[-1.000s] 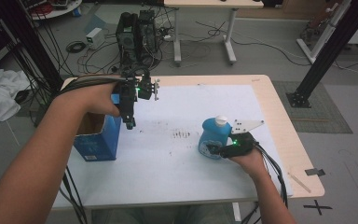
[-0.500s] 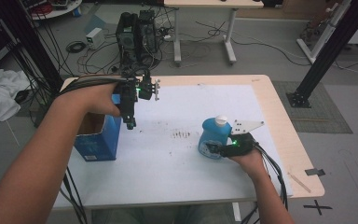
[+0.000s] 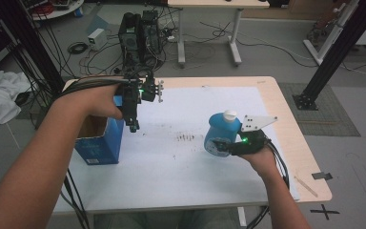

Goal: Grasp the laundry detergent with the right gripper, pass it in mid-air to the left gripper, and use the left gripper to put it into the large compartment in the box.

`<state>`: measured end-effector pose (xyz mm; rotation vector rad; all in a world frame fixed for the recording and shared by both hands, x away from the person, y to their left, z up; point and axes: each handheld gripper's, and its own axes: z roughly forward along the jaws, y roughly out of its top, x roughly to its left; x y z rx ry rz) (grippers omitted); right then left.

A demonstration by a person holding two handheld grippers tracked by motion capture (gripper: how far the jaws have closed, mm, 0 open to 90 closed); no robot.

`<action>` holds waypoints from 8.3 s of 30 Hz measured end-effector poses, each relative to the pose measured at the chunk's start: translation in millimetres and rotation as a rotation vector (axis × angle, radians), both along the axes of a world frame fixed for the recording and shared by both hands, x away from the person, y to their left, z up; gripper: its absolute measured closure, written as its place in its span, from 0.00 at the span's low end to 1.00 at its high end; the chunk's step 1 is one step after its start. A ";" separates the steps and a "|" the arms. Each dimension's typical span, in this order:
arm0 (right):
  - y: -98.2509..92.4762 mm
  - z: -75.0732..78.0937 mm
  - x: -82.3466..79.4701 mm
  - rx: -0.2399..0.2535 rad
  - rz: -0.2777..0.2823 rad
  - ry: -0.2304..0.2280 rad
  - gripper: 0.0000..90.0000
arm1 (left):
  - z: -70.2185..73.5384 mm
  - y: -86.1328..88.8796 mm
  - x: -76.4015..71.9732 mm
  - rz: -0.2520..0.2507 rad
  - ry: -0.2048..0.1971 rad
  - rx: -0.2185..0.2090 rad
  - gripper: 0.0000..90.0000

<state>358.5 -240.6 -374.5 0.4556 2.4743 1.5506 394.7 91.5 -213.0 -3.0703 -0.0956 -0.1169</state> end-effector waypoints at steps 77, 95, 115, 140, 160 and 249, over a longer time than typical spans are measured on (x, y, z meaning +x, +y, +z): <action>185.8 -1.8 -6.0 -0.012 0.369 0.074 0.49 | -39.4 -32.9 -41.2 -0.092 0.115 -0.044 0.22; 187.1 -2.5 -3.0 0.002 0.367 0.039 0.49 | -38.4 -34.9 -42.1 -0.101 0.084 -0.039 0.29; 187.6 -2.4 -3.5 0.007 0.374 0.042 0.49 | -38.9 -35.7 -42.9 -0.095 0.090 -0.030 0.35; 177.1 4.7 0.1 0.068 0.376 0.094 0.36 | -33.1 -45.5 -45.3 -0.059 0.068 0.012 0.43; 125.9 22.9 4.4 -0.056 0.239 0.060 0.12 | -4.5 -34.3 -29.2 0.047 0.079 -0.001 0.43; 73.7 50.6 26.3 -0.464 0.104 0.145 0.12 | -13.2 150.1 41.9 0.828 0.088 -0.095 0.43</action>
